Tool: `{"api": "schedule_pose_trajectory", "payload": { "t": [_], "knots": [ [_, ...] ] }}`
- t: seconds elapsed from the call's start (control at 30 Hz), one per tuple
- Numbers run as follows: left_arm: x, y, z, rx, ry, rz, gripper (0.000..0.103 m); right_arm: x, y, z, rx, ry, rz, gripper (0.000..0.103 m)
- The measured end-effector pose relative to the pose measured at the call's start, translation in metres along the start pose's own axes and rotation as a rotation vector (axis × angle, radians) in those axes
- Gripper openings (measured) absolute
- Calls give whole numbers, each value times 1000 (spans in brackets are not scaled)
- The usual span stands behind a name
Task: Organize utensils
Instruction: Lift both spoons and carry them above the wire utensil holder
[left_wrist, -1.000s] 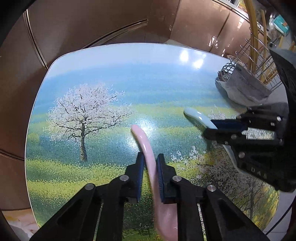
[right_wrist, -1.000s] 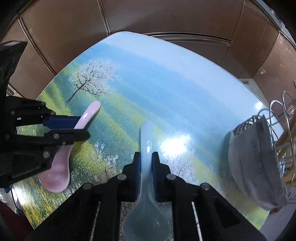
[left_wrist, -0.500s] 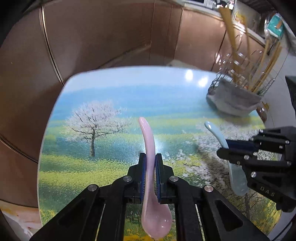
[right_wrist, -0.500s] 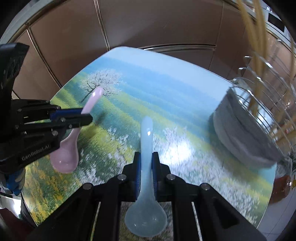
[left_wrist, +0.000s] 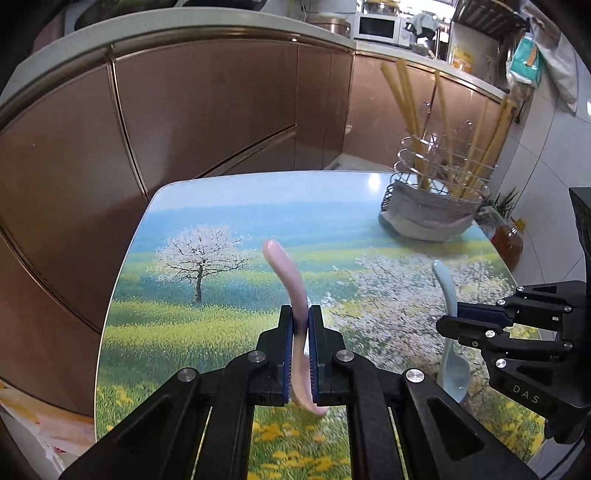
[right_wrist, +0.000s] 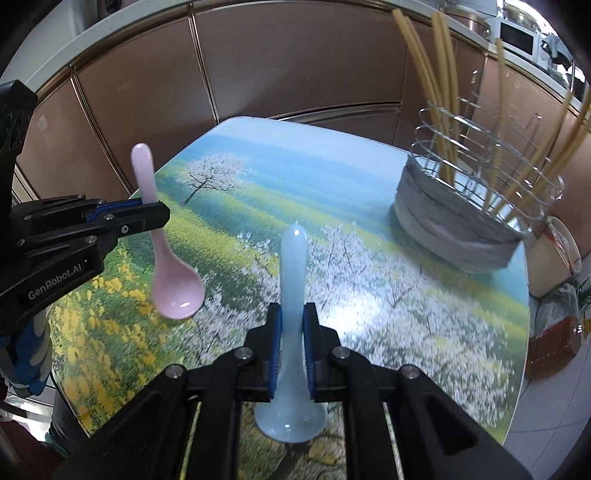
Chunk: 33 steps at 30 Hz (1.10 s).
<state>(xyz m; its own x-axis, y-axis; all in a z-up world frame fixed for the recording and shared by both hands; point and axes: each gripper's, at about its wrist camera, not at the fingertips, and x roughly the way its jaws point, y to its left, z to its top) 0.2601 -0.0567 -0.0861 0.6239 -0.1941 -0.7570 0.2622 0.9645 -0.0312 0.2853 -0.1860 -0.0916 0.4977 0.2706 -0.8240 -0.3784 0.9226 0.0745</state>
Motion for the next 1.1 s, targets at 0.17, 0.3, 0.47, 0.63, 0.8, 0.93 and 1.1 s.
{"api": "schedule_pose_trajectory", "payload": {
  "t": [0.17, 0.3, 0.47, 0.63, 0.8, 0.93, 1.1],
  "knots": [
    [-20, -7, -7, 9, -28, -3, 8, -19, 5, -11, 18, -29, -20, 10],
    [-38, -12, -12, 19, -53, -3, 8, -36, 8, -20, 32, -60, -34, 10],
    [-53, -16, -4, 13, -77, -21, 8, -66, 3, -23, 52, -111, -64, 10],
    [-68, -19, 34, -10, -106, -98, 8, -99, -20, 0, 73, -189, -114, 10],
    [-81, -30, 92, -22, -157, -168, 8, -139, -52, 44, 92, -293, -178, 10],
    [-80, -47, 146, -27, -208, -226, 8, -157, -77, 82, 108, -370, -220, 10],
    [-54, -78, 193, -1, -253, -250, 8, -151, -112, 123, 142, -432, -271, 11]
  ]
}}
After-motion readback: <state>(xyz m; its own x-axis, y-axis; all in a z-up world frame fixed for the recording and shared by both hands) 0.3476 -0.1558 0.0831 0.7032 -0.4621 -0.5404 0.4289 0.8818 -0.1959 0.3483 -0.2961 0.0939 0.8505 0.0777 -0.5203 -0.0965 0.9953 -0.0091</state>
